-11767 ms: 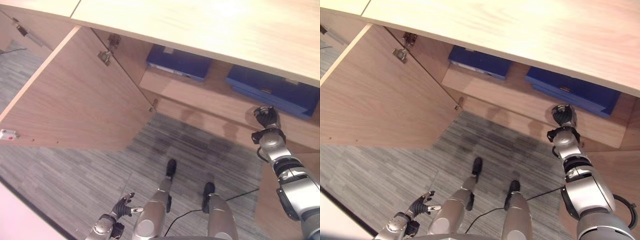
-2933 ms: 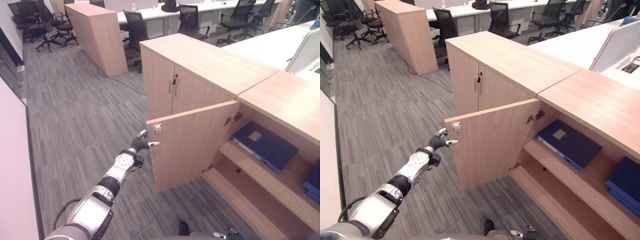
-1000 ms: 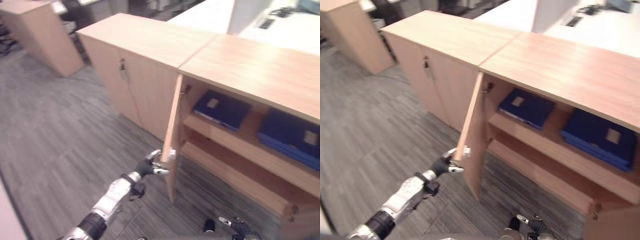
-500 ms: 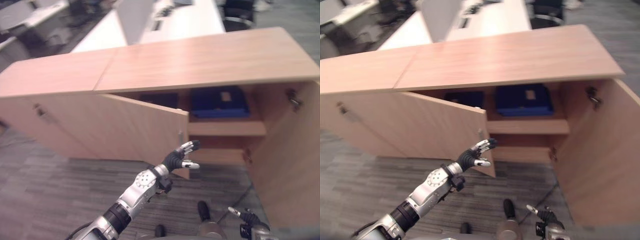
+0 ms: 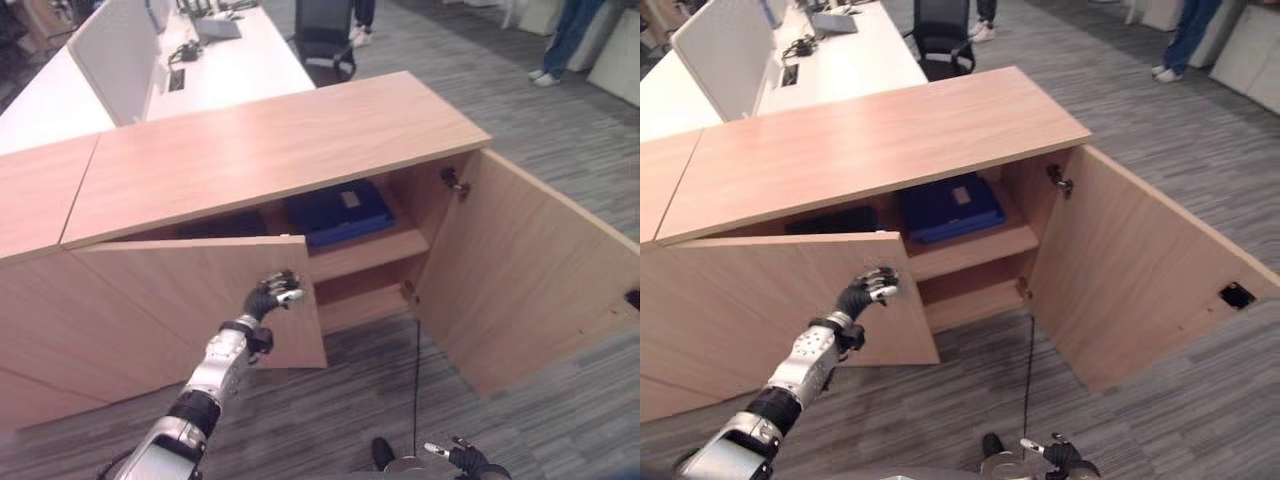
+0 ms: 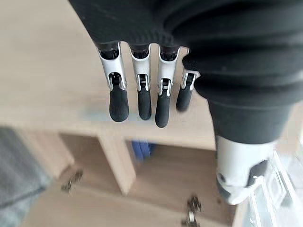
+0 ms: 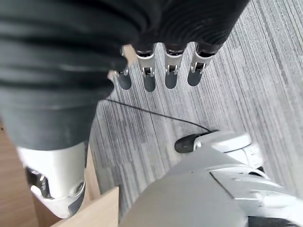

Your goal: Put the empty folder in the office cabinet

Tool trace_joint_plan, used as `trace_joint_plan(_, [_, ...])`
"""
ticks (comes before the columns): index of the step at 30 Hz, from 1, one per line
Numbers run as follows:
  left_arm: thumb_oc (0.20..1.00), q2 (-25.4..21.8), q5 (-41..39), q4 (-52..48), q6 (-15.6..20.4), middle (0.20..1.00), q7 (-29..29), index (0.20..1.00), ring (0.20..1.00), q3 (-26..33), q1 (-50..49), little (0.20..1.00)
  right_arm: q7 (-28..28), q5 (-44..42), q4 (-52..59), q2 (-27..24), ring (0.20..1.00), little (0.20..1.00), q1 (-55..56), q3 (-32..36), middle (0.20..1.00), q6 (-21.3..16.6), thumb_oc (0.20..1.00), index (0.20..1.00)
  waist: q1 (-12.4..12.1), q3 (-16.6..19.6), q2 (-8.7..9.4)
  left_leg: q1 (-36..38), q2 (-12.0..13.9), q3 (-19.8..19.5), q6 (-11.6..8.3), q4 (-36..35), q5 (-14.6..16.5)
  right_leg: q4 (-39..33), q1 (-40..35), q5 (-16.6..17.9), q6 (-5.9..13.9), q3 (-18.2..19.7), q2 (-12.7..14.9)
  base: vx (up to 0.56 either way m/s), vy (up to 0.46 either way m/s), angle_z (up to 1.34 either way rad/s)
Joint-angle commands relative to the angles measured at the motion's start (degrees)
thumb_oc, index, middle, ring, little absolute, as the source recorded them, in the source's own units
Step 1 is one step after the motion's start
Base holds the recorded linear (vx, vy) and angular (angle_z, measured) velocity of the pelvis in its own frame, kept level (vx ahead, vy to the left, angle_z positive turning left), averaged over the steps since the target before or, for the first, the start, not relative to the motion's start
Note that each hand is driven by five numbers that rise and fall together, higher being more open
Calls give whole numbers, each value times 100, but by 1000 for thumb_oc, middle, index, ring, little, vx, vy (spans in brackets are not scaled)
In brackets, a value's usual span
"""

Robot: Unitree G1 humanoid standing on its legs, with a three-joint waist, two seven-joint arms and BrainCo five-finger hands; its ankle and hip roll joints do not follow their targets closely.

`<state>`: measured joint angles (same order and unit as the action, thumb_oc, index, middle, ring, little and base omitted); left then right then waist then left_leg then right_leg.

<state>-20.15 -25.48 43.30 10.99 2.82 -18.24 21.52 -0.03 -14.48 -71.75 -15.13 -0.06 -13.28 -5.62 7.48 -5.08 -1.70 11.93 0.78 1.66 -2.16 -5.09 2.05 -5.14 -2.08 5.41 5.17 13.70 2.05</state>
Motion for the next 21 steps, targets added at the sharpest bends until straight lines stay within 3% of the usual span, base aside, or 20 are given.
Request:
trace_joint_plan(1, [1000, -387, 96, 473, 294, 1000, -73, 1000, 1000, 94, 620, 1000, 159, 68, 188, -142, 1000, 1000, 121, -147, 1000, -52, 1000, 1000, 76, 357, 138, -460, 135, 330, -106, 9, -46, 145, -110, -288, 766, 2, 482, 52, 71, -28])
trace_joint_plan(9, [1000, -1256, -6, 1615, 279, 1000, 66, 1000, 1000, 264, 1683, 1000, 274, -143, 141, -232, 1000, 1000, 148, -59, 1000, -86, 1000, 1000, 254, 402, 255, -434, 121, 669, -87, 9, 73, 168, 146, -88, 983, 84, 576, 24, 66, -31])
trace_joint_plan(14, [1000, -1430, 46, 1788, 301, 1000, 68, 1000, 1000, 251, 1962, 1000, 312, -297, 118, -219, 1000, 1000, 156, 14, 1000, -102, 1000, 1000, 313, 377, 300, -435, 128, 749, -91, 9, 98, 176, 221, -29, 983, 66, 587, 1, 43, -15])
trace_joint_plan(19, [1000, -1323, -59, 1982, 320, 1000, -57, 1000, 1000, 440, 2013, 1000, 301, -442, 160, -142, 1000, 1000, 208, 71, 1000, -137, 1000, 1000, 362, 342, 395, -453, 143, 809, -97, 9, 121, 168, 291, 49, 983, 61, 603, -14, 12, -7])
trace_joint_plan(21, [1000, -1005, -189, 1881, 396, 1000, -153, 1000, 1000, 629, 1708, 1000, 268, -502, 131, -64, 1000, 1000, 268, 130, 1000, -157, 1000, 1000, 350, 323, 437, -471, 136, 785, -87, 9, 133, 162, 313, 62, 983, 41, 636, -15, 5, -2])
